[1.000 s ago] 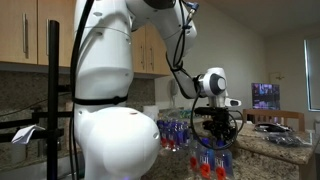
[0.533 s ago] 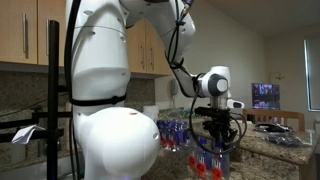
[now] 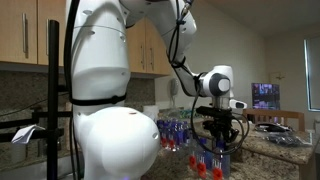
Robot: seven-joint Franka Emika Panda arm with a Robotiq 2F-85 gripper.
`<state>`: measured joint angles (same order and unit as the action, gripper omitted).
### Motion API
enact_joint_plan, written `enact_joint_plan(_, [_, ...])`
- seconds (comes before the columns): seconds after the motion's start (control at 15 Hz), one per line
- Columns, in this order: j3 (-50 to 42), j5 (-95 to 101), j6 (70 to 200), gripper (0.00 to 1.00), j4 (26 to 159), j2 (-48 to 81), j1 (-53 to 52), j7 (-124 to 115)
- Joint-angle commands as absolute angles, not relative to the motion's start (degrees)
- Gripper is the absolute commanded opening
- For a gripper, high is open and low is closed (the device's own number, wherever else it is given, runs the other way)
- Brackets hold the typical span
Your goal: Move the three bottles on the right forwards
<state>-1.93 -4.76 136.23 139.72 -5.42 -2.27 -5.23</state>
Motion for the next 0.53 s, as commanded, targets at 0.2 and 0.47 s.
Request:
enact_joint_plan(0.2, [0.0,-0.7,130.5,0.66,138.8,-5.1,-1.8,-5.0])
enact_joint_plan(0.47, [0.6,0.3,129.7,0.92,139.0,-5.1,-1.8,-5.4])
